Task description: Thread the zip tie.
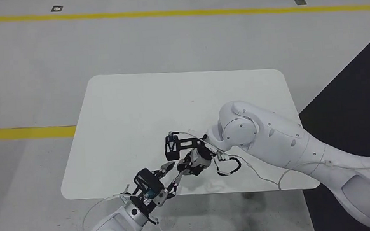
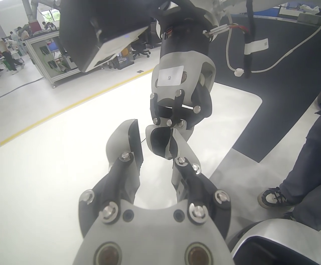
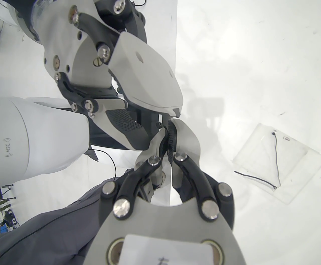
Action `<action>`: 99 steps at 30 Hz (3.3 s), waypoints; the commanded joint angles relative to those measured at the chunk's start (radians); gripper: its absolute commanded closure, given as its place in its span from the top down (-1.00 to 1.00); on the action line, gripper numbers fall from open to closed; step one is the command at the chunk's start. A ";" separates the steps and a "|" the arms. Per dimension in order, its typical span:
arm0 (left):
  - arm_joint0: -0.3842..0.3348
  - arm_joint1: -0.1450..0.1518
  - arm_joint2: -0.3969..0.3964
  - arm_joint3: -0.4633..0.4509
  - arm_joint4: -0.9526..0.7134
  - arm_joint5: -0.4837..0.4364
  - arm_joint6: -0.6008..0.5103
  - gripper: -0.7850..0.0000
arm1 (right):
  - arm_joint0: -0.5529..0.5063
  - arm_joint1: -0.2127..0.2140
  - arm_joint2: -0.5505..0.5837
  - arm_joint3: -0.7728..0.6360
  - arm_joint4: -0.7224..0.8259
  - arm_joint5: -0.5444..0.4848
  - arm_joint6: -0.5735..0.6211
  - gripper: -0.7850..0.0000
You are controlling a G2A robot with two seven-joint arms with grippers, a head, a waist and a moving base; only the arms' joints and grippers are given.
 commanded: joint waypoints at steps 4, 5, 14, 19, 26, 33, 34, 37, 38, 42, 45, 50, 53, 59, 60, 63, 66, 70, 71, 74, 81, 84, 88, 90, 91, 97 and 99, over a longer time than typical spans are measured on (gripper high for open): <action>-0.002 0.000 0.003 0.000 0.002 0.001 -0.002 -0.55 | 0.000 0.000 0.000 0.000 0.000 0.000 0.000 -1.00; -0.002 0.000 0.004 0.000 0.006 0.003 -0.002 -0.61 | 0.000 0.000 0.000 0.000 0.000 0.000 0.000 -1.00; -0.002 0.000 0.010 0.002 0.023 0.012 0.007 -0.69 | 0.000 0.000 0.000 0.000 0.000 0.000 0.000 -1.00; -0.002 0.001 0.010 0.001 0.028 0.012 0.005 -0.86 | 0.000 0.000 0.000 0.000 0.000 0.000 0.000 -1.00; -0.002 0.000 0.014 0.002 0.033 0.019 0.005 -1.00 | 0.000 0.000 0.000 0.000 0.000 0.000 0.000 -1.00; 0.001 0.001 0.014 -0.001 0.041 0.021 0.010 -1.00 | 0.000 0.000 0.000 0.000 0.000 0.000 0.000 1.00; 0.002 0.001 0.014 -0.001 0.040 0.020 0.011 -1.00 | 0.000 0.000 0.000 0.000 0.000 0.000 0.000 1.00; 0.003 0.002 0.013 0.002 0.041 0.018 0.012 -1.00 | 0.000 0.000 0.000 0.000 0.000 0.000 0.000 1.00; 0.003 0.002 0.013 0.002 0.042 0.017 0.012 -1.00 | 0.000 0.000 0.000 0.000 0.000 0.000 0.000 1.00; 0.006 0.002 0.009 0.001 0.038 0.021 0.015 -1.00 | 0.000 0.000 0.000 0.000 0.000 0.000 0.000 1.00; 0.006 0.002 0.005 0.000 0.031 0.029 0.014 -1.00 | 0.000 0.000 0.000 0.000 0.000 0.000 0.000 1.00; 0.006 0.001 -0.014 0.003 -0.034 0.040 0.014 -1.00 | 0.000 0.000 0.000 0.000 0.000 0.000 0.000 1.00; 0.012 0.001 -0.029 0.003 -0.076 0.034 0.013 -1.00 | 0.000 0.000 0.000 0.000 0.000 0.000 0.000 1.00; 0.016 0.004 -0.046 0.017 -0.134 -0.019 -0.002 -1.00 | 0.000 0.000 0.000 0.000 0.000 0.000 0.000 1.00; 0.015 0.004 -0.049 0.017 -0.135 -0.022 -0.006 -1.00 | 0.000 0.000 0.000 0.000 0.000 0.000 0.000 1.00; 0.015 0.004 -0.049 0.017 -0.135 -0.022 -0.006 -1.00 | 0.000 0.000 0.000 0.000 0.000 0.000 0.000 1.00; 0.015 0.004 -0.049 0.017 -0.135 -0.022 -0.006 -1.00 | -0.005 0.000 0.000 -0.005 0.004 -0.003 -0.007 1.00; 0.014 0.004 -0.049 0.016 -0.139 -0.014 -0.005 -1.00 | -0.029 0.009 0.029 -0.036 -0.013 -0.083 -0.057 1.00; 0.014 0.003 -0.048 0.016 -0.145 -0.012 -0.003 -1.00 | -0.034 0.014 0.041 -0.036 -0.011 -0.093 -0.064 1.00; 0.016 0.004 -0.052 0.017 -0.149 -0.011 0.001 -1.00 | -0.052 0.033 0.073 -0.042 0.001 -0.132 -0.062 0.95; 0.015 0.004 -0.054 0.015 -0.171 -0.025 -0.006 -1.00 | -0.083 0.067 0.104 -0.077 -0.016 -0.145 -0.058 -0.15; 0.015 0.004 -0.055 0.014 -0.170 -0.025 -0.010 -1.00 | -0.083 0.070 0.091 -0.069 -0.026 -0.176 -0.089 -0.26; 0.013 0.004 -0.051 0.011 -0.169 -0.030 -0.012 -1.00 | -0.075 0.070 0.092 -0.045 -0.032 -0.191 -0.105 -0.28; 0.014 0.005 -0.051 0.011 -0.168 -0.035 -0.011 -1.00 | -0.076 0.071 0.103 -0.028 -0.042 -0.182 -0.112 -0.27; 0.015 0.005 -0.050 0.013 -0.171 -0.037 -0.011 -1.00 | -0.079 0.071 0.105 -0.026 -0.044 -0.185 -0.115 -0.28; 0.016 0.006 -0.052 0.008 -0.177 -0.055 -0.010 -1.00 | -0.092 0.070 0.115 -0.012 -0.043 -0.208 -0.125 -0.37; 0.015 0.006 -0.049 0.007 -0.176 -0.059 -0.010 -1.00 | -0.093 0.066 0.112 -0.009 -0.038 -0.212 -0.125 -0.42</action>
